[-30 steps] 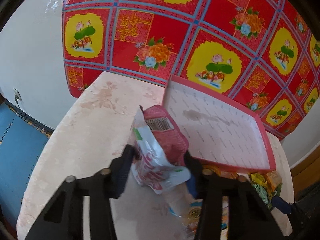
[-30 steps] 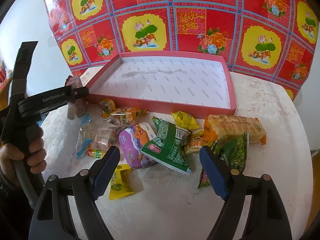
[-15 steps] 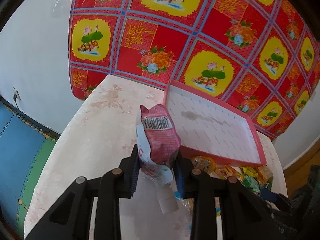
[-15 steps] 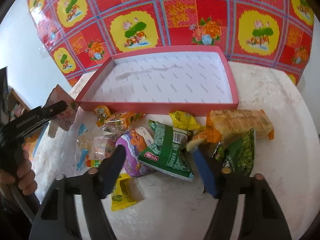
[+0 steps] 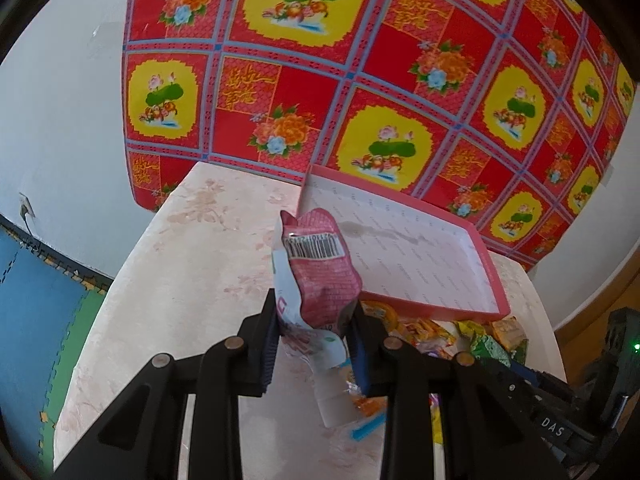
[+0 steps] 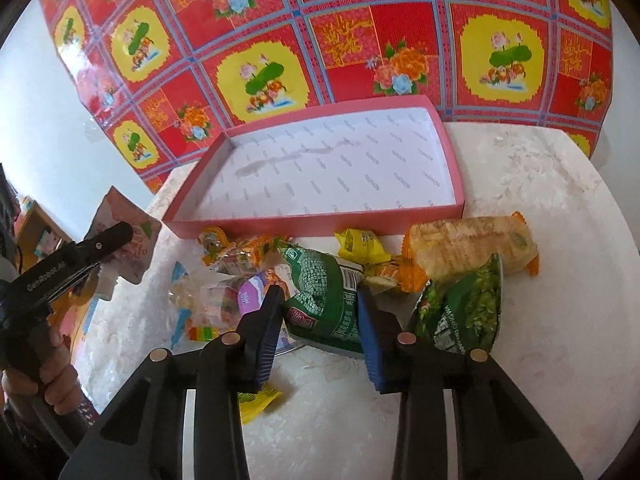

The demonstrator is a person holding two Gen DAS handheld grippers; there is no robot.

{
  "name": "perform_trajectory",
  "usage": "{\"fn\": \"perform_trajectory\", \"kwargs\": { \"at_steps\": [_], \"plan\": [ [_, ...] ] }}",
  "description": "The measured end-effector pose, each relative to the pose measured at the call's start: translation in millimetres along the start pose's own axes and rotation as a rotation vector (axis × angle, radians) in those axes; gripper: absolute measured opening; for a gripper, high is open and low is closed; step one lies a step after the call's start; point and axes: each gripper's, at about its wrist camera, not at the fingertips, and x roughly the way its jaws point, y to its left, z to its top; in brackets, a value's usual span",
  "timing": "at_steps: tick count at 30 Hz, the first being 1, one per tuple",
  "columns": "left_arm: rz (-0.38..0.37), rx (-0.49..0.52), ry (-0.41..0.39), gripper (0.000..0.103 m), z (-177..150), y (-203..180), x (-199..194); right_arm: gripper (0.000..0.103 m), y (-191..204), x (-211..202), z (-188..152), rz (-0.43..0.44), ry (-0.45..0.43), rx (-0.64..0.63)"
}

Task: Organize snacks
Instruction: 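Close the right gripper on the green pea snack bag while the left gripper lifts the pouch, then carry the pouch and green bag over the pink tray and open both grippers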

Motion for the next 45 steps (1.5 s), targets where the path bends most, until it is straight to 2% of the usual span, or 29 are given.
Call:
{"fn": "perform_trajectory", "kwargs": {
  "at_steps": [13, 27, 34, 45],
  "plan": [
    [-0.021, 0.048, -0.001, 0.032, 13.3, -23.6, -5.8, 0.037, 6.1, -26.4, 18.9, 0.032, -0.059, -0.045],
    [-0.042, 0.135, 0.001, 0.032, 43.8, -58.1, 5.8, 0.037, -4.2, -35.8, 65.1, 0.014, -0.100, -0.063],
    [-0.020, 0.167, 0.007, 0.032, 58.6, -68.8, 24.8, 0.037, -9.0, -25.7, 89.7, -0.004, -0.114, -0.069],
    [0.011, 0.196, 0.062, 0.032, 67.2, -80.6, 69.3, 0.037, -26.7, 14.4, 122.7, -0.041, -0.093, -0.036]
  ]
}}
